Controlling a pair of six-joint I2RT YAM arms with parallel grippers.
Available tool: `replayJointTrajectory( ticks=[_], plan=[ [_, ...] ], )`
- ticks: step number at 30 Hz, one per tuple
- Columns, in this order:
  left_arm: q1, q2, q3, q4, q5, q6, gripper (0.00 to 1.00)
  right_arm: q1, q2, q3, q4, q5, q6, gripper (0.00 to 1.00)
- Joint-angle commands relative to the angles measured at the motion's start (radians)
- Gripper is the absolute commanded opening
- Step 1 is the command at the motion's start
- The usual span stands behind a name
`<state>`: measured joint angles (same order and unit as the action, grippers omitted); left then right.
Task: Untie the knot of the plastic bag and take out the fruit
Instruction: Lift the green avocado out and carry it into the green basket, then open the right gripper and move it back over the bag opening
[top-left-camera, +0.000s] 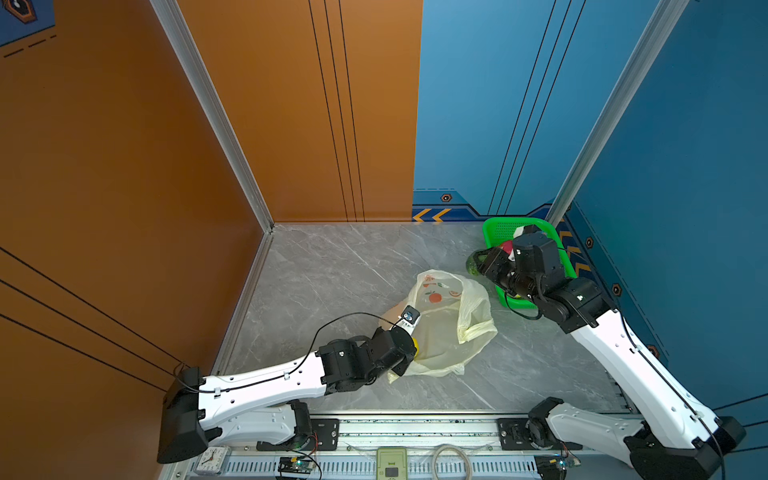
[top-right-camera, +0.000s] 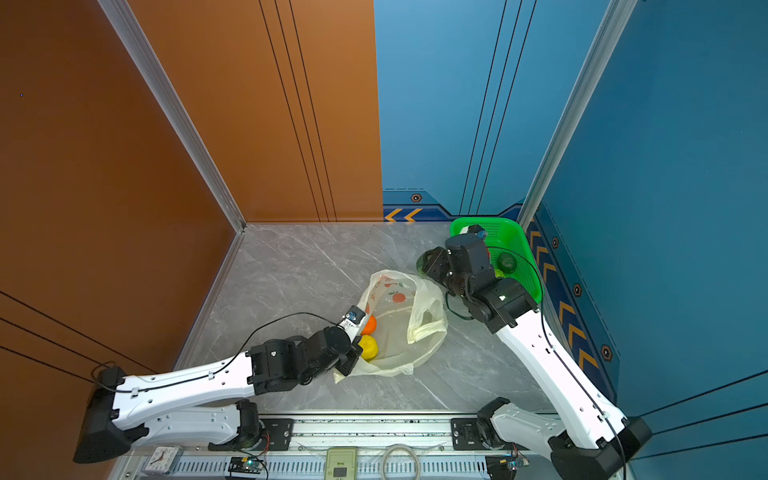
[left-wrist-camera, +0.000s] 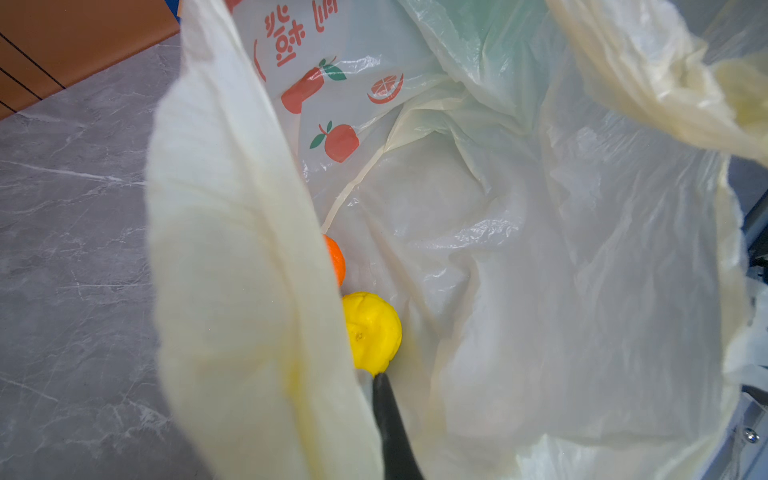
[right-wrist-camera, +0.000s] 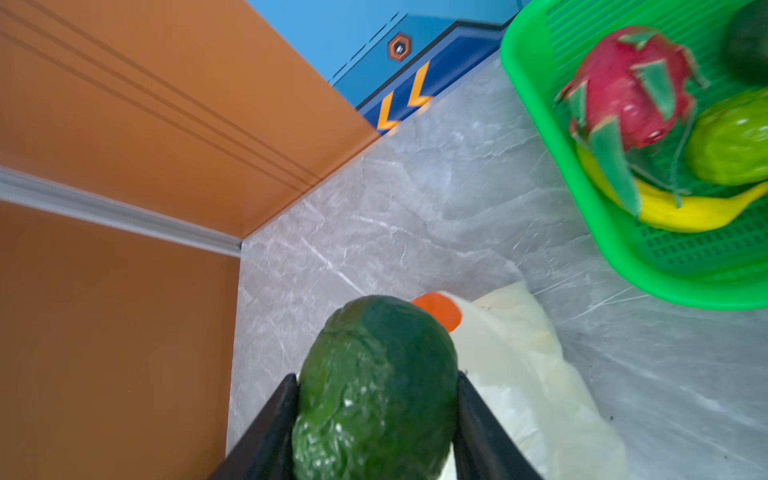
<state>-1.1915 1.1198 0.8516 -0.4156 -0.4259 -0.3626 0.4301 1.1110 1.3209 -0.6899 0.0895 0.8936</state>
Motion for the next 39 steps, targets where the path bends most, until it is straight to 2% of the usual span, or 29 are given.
replayJointTrajectory(
  ticks=[1, 7, 10, 15, 22, 29, 32, 39],
  plan=[
    [-0.003, -0.014, -0.001, -0.025, 0.0, 0.001, 0.0, -0.139, -0.028, -0.049, -0.039, -0.106, -0.077, 0.53],
    [-0.01, -0.003, 0.012, -0.035, -0.001, -0.001, 0.0, -0.455, 0.008, -0.134, 0.008, -0.194, -0.193, 0.54],
    [-0.012, 0.0, 0.014, -0.04, -0.001, -0.001, 0.0, -0.571, 0.07, -0.159, 0.055, -0.211, -0.249, 0.54],
    [-0.014, 0.007, 0.021, -0.05, -0.004, -0.002, 0.0, -0.695, 0.216, -0.162, 0.139, -0.216, -0.293, 0.54],
    [-0.017, 0.02, 0.039, -0.063, -0.012, -0.006, 0.0, -0.752, 0.434, -0.083, 0.171, -0.168, -0.344, 0.55],
    [-0.021, 0.024, 0.043, -0.066, -0.028, -0.016, 0.0, -0.78, 0.53, -0.057, 0.179, -0.136, -0.354, 0.59],
    [-0.022, 0.026, 0.044, -0.066, -0.029, -0.02, 0.0, -0.78, 0.551, -0.046, 0.175, -0.137, -0.352, 0.67],
    [-0.02, 0.029, 0.046, -0.069, -0.034, -0.019, 0.0, -0.774, 0.525, -0.042, 0.149, -0.122, -0.348, 0.95]
  ],
)
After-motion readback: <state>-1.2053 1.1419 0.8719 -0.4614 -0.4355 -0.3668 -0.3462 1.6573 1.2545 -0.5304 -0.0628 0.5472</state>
